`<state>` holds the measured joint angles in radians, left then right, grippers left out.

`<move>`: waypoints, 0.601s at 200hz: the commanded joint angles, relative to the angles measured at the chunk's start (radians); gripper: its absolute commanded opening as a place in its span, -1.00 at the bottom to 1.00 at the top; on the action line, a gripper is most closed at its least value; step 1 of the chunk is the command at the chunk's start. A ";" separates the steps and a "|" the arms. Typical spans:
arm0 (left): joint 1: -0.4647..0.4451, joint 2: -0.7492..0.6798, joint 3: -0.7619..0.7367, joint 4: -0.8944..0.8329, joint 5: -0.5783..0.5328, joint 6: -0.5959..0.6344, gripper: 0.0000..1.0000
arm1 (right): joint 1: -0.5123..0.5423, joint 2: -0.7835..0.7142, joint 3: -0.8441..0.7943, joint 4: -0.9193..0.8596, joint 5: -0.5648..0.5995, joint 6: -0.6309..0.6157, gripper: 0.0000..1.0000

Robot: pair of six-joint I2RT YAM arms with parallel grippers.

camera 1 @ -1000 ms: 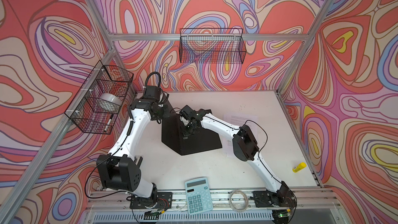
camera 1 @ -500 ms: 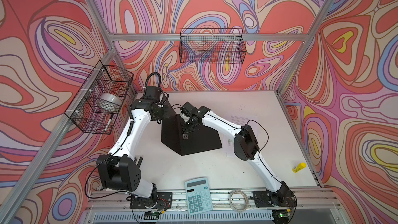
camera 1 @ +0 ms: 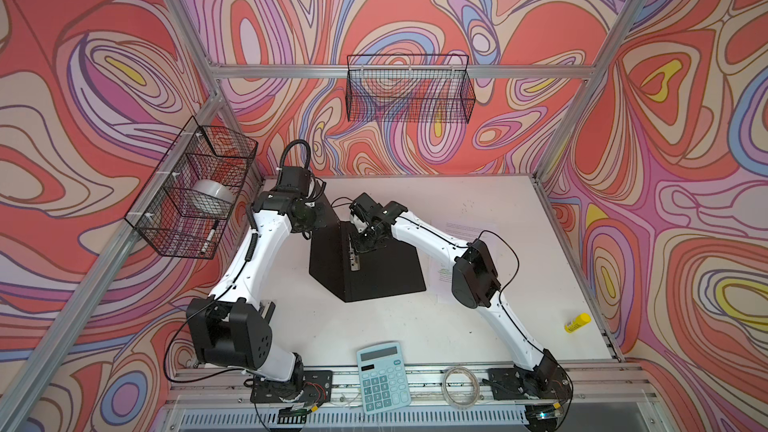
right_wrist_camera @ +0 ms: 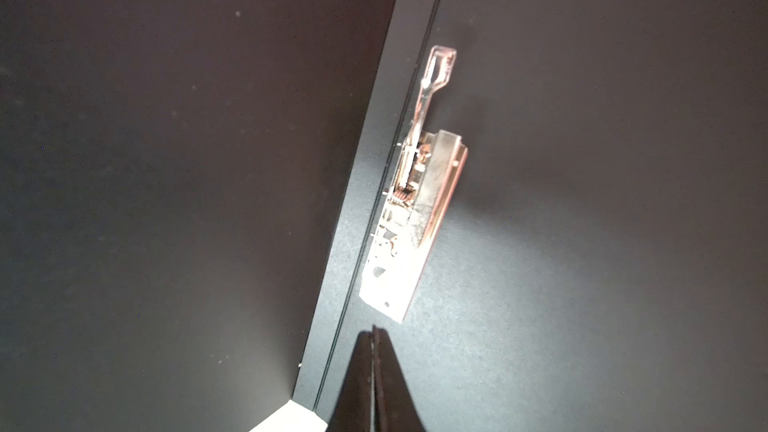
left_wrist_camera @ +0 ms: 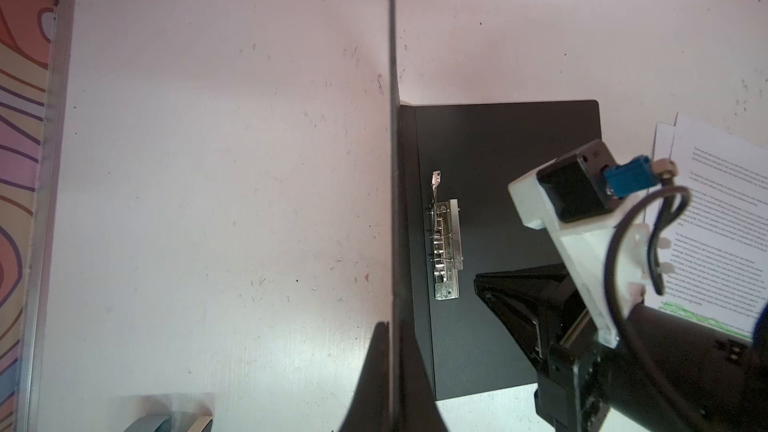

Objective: Put the files into the folder

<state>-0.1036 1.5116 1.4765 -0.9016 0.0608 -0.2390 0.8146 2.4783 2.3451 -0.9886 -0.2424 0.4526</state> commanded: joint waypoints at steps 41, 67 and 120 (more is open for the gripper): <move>0.004 -0.010 0.014 -0.016 -0.033 0.024 -1.00 | -0.006 -0.006 0.000 0.002 0.032 -0.010 -0.69; 0.004 0.017 0.021 -0.007 -0.056 0.039 -1.00 | -0.014 -0.027 -0.036 0.030 0.045 0.002 -0.56; 0.008 0.085 0.094 -0.038 -0.105 0.090 -0.67 | -0.038 -0.116 -0.210 0.119 0.068 0.021 -0.44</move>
<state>-0.1036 1.5688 1.5234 -0.9058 0.0200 -0.1989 0.7952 2.4516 2.2116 -0.9260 -0.2028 0.4614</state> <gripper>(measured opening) 0.099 0.267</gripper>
